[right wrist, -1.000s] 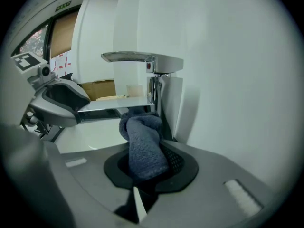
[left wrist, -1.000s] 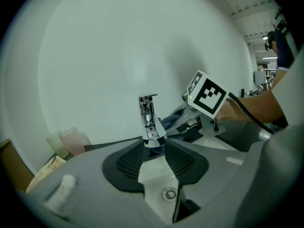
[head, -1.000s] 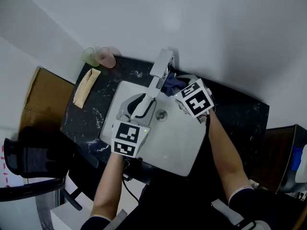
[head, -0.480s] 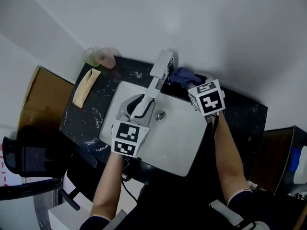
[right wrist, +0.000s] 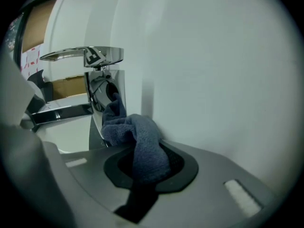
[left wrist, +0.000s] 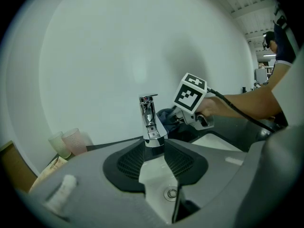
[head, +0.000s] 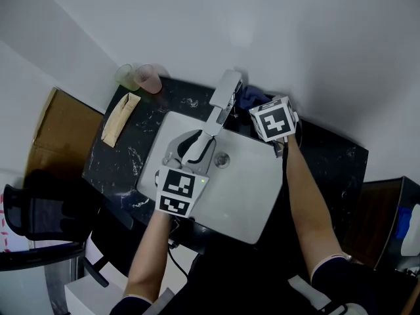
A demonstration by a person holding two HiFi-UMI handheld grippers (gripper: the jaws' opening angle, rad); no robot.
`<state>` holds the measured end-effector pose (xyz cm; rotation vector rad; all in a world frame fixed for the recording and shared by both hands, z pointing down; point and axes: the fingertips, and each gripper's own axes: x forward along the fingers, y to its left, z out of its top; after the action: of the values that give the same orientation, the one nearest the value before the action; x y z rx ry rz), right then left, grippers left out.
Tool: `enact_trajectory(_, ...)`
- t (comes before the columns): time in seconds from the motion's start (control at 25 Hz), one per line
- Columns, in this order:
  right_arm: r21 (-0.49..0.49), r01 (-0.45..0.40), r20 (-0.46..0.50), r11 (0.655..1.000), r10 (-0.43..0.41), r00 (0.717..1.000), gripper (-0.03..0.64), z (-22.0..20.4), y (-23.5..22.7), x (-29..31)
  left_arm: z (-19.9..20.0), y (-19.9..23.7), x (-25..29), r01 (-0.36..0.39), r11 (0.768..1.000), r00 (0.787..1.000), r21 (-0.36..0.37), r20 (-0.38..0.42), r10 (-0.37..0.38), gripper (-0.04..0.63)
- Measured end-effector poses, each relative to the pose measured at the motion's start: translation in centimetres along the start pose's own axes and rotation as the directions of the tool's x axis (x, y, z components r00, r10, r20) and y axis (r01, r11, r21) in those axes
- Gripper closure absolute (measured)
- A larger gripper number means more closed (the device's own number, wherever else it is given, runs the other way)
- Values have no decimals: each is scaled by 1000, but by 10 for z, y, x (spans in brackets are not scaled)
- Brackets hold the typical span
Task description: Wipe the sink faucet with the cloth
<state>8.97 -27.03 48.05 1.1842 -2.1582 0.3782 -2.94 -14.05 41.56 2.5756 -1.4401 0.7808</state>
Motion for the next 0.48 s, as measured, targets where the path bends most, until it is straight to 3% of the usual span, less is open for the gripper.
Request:
enact_trajectory(0.2,37,40,0,999,-40,999,558,10,-8,12,0,0,-1,3,1000,1000,0,3,-3,466)
enact_trajectory(0.48,135,-71,152,988,50,987,561,27,-2,1,0,-1,0,8,1000,1000,3,5,-8,471)
